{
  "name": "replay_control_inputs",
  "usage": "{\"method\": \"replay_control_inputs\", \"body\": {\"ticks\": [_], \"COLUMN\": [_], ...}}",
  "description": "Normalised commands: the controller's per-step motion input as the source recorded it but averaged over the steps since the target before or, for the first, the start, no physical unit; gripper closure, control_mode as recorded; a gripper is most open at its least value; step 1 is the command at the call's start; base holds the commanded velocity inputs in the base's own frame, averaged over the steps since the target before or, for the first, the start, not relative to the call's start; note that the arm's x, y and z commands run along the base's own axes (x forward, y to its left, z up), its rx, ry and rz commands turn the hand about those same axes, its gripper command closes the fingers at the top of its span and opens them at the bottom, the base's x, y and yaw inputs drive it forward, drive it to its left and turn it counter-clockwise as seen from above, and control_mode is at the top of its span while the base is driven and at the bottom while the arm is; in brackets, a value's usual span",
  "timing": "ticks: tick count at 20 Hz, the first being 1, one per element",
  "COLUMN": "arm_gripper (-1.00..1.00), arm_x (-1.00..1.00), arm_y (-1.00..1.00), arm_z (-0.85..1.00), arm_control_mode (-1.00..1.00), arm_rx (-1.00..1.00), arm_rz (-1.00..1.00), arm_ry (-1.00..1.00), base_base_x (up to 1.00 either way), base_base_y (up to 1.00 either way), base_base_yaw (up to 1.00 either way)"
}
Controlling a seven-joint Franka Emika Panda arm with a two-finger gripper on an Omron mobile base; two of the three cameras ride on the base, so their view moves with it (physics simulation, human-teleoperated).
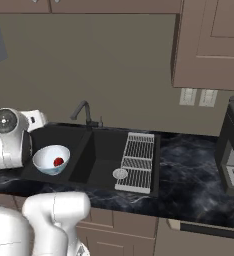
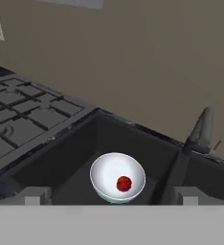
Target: Pick the peach from the cabinet and place it in the bowl. Then pick the bowl and place it in the sink. Then turn on the sink facuet.
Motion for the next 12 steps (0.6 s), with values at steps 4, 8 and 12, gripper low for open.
{"method": "replay_control_inputs", "body": {"ticks": [4,8,12], "arm_gripper": [-1.0,-1.0,-1.0], "arm_x": [-0.21,0.0,0.22], "arm_y": [-1.0,-1.0,-0.99], "arm_z": [0.17,0.08,0.01], "arm_control_mode": [-1.0,-1.0,-1.0], "arm_rx": [0.18,0.16,0.12], "arm_rz": [0.11,0.16,0.23], "arm_ry": [-0.23,-0.17,-0.07], "base_base_x": [0.0,0.0,0.0], "base_base_y": [0.0,0.0,0.0], "base_base_yaw": [0.0,0.0,0.0]}}
